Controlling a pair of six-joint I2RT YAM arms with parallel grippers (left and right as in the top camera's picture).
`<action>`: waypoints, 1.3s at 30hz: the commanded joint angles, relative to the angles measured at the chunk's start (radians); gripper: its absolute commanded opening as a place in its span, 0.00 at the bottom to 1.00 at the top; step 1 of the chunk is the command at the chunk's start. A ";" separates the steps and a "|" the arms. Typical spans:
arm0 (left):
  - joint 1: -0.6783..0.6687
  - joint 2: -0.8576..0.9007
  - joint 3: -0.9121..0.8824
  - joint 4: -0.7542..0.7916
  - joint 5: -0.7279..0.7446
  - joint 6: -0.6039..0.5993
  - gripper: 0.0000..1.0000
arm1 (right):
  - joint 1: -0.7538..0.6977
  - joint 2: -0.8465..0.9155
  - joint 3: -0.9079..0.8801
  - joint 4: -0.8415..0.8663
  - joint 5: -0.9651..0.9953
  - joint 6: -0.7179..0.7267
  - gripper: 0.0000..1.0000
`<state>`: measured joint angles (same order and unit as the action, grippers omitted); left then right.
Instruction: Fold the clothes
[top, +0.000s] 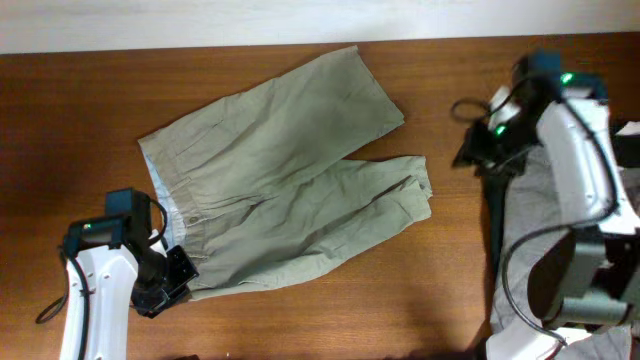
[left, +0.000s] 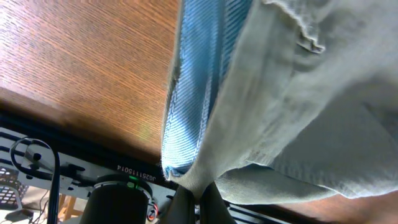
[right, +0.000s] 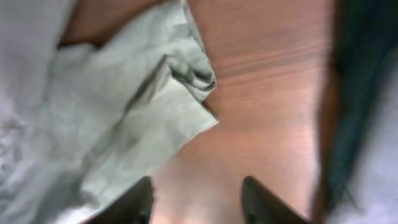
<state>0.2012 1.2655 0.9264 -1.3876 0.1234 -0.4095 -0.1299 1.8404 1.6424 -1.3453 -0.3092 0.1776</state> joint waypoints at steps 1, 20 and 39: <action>0.004 -0.016 0.001 0.004 -0.012 -0.009 0.00 | 0.022 -0.001 -0.283 0.171 -0.108 -0.012 0.54; 0.004 -0.016 0.001 0.035 -0.012 -0.009 0.01 | 0.027 -0.106 -0.584 0.555 -0.218 0.066 0.04; 0.004 -0.041 0.279 -0.086 -0.015 -0.008 0.00 | 0.000 -0.326 0.276 -0.078 0.115 0.132 0.03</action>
<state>0.1917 1.2434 1.1667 -1.5013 0.2543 -0.4095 -0.1188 1.5005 1.8835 -1.4982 -0.3283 0.2714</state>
